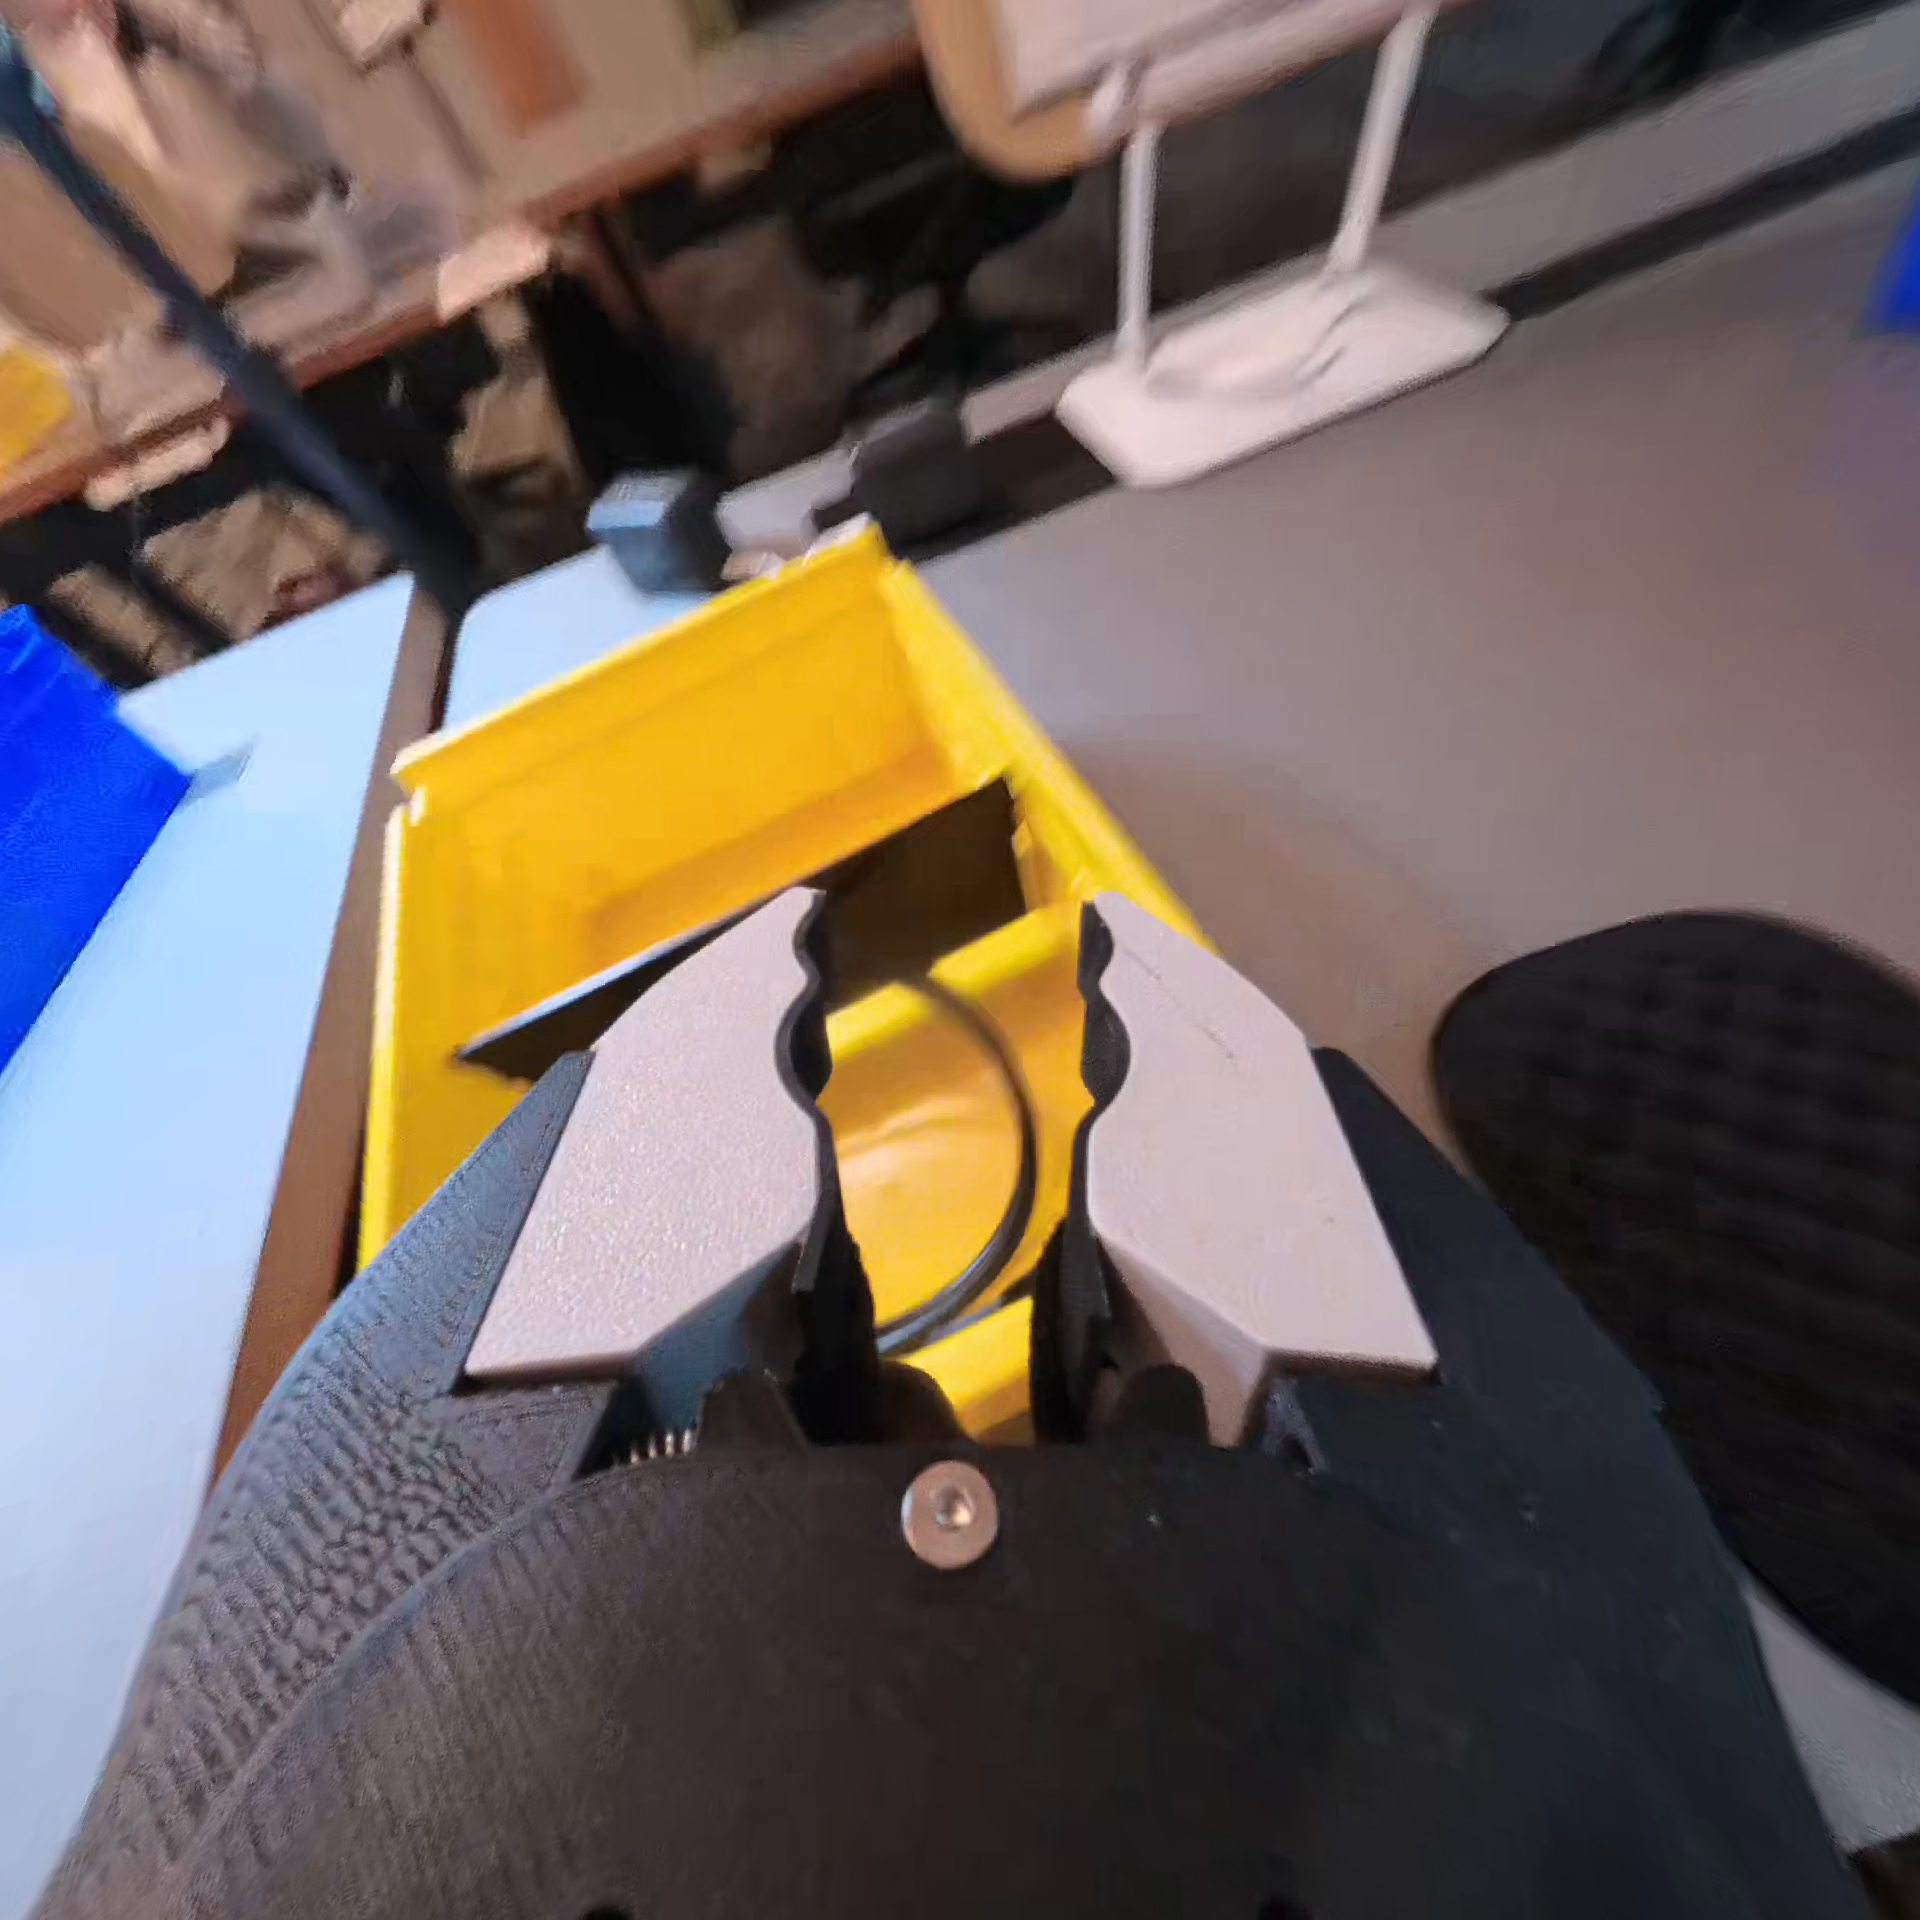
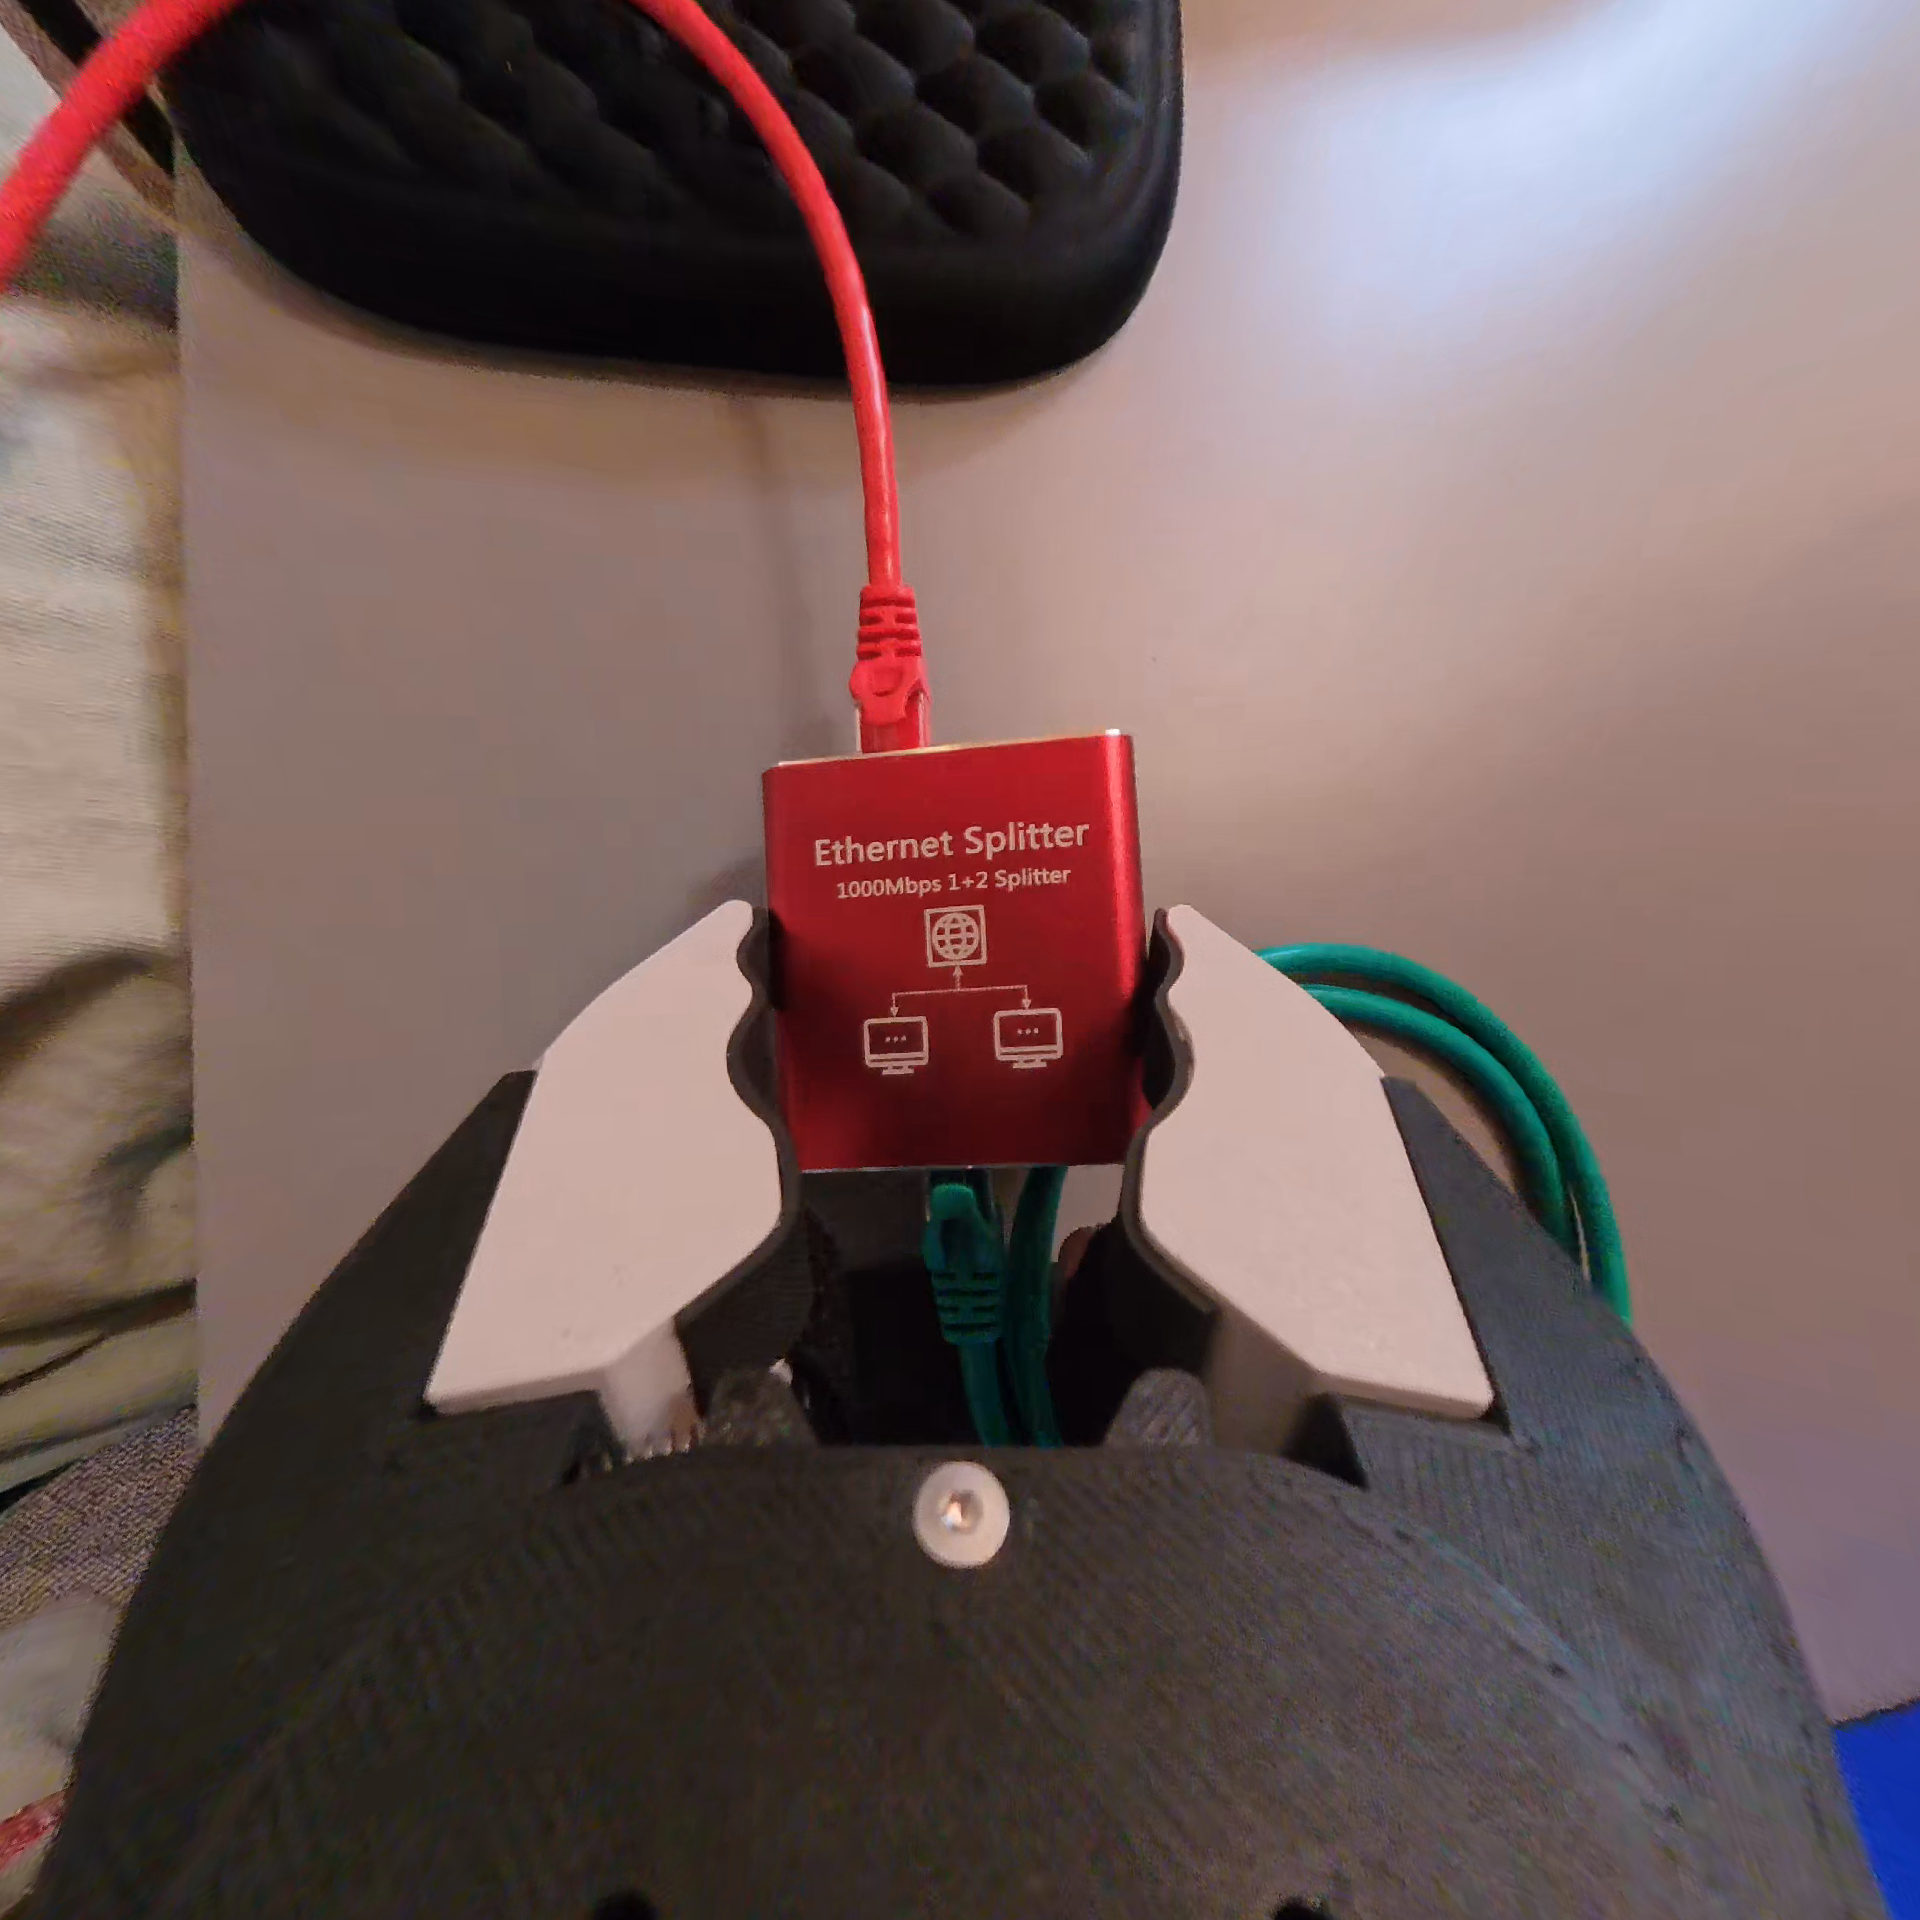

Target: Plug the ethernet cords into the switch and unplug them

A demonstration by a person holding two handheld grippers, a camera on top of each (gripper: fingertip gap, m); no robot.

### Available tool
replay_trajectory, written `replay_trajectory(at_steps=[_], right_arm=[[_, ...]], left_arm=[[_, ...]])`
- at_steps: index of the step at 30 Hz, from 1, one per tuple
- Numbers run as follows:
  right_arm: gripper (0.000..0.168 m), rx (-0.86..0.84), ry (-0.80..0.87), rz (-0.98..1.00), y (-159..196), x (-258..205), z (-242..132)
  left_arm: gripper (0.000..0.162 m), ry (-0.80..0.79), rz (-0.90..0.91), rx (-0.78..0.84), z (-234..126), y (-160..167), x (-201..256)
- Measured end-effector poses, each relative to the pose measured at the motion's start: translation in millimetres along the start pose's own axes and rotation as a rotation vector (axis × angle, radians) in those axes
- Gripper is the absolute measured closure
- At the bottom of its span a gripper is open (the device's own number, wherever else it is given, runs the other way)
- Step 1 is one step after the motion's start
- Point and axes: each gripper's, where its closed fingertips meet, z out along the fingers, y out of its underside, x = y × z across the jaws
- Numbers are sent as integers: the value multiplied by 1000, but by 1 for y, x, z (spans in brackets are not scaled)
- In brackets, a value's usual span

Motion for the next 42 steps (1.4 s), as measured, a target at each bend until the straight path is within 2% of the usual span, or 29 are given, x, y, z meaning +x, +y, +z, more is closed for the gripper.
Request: replay_trajectory(at_steps=[3, 4, 7, 12, 17, 19, 20, 23, 27, 31, 34, 36, 39, 42], right_arm=[[97, 10, 11, 4, -1, 0, 1], [92, 28, 28, 14, -2, 3, -2], [77, 119, 72, 52, -9, 8, -14], [67, 230, 193, 44, -19, 16, -43], [64, 331, 296, 13, -34, 19, -69], [64, 375, 326, 1, -42, 18, -76], [64, 394, 336, -8, -45, 17, -79], [65, 423, 355, -39, -50, 14, -83], [67, 462, 359, -54, -56, 12, -86], [67, 579, 324, -17, -67, 10, -91], [67, 619, 316, -4, -73, 9, -91], [67, 634, 315, -6, -77, 8, -90], [71, 693, 295, 6, -90, 4, -89], [79, 858, 215, 54, -113, -5, -94]], left_arm=[[117, -37, 27, -204, 8, 40, -13], [117, -39, 33, -243, 12, 48, -14], [118, 39, -31, -243, 32, 56, 1], [118, 23, -102, -309, 59, 77, 1], [119, 34, -49, -492, 81, 103, 5], [127, 36, -26, -556, 84, 110, 6], [143, 42, -7, -559, 84, 110, 8], [147, 22, 20, -523, 80, 103, 6], [149, -23, -19, -302, 61, 67, -5], [156, 36, -18, 150, 20, -7, 0], [156, 212, -95, 511, -22, -63, 23], [156, 384, -185, 722, -52, -91, 40], [157, 621, -361, 989, -87, -118, 54], [157, 828, -490, 1145, -103, -129, 70]])
